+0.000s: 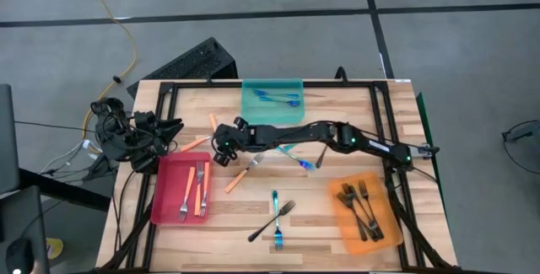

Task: Sort silverware by color (type)
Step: Put the orange fork into the red bin

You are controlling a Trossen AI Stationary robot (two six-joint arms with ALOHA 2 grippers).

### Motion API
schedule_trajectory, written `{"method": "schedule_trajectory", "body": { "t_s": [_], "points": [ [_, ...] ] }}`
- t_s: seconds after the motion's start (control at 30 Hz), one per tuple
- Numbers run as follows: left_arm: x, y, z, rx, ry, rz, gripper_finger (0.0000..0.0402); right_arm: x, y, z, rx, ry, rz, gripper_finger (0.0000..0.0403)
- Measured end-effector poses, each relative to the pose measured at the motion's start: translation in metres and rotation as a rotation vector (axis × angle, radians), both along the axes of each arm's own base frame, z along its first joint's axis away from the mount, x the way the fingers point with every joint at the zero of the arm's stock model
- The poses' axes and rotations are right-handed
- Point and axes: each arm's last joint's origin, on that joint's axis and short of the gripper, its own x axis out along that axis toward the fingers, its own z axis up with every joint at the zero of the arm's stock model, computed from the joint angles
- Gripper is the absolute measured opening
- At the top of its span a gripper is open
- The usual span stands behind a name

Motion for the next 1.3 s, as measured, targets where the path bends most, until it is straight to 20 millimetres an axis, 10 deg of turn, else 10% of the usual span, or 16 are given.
{"method": "schedule_trajectory", "body": {
  "t_s": [0.9,1.3],
  "points": [
    [0.0,0.0,0.0,0.001,0.0,0.002,0.0112,0.01,-0.016,-0.077,0.099,0.009,-0.125,0.0162],
    [0.0,0.0,0.0,0.001,0.0,0.002,0.0112,0.002,-0.009,-0.082,0.131,0.127,-0.11,0.0027]
  ]
}}
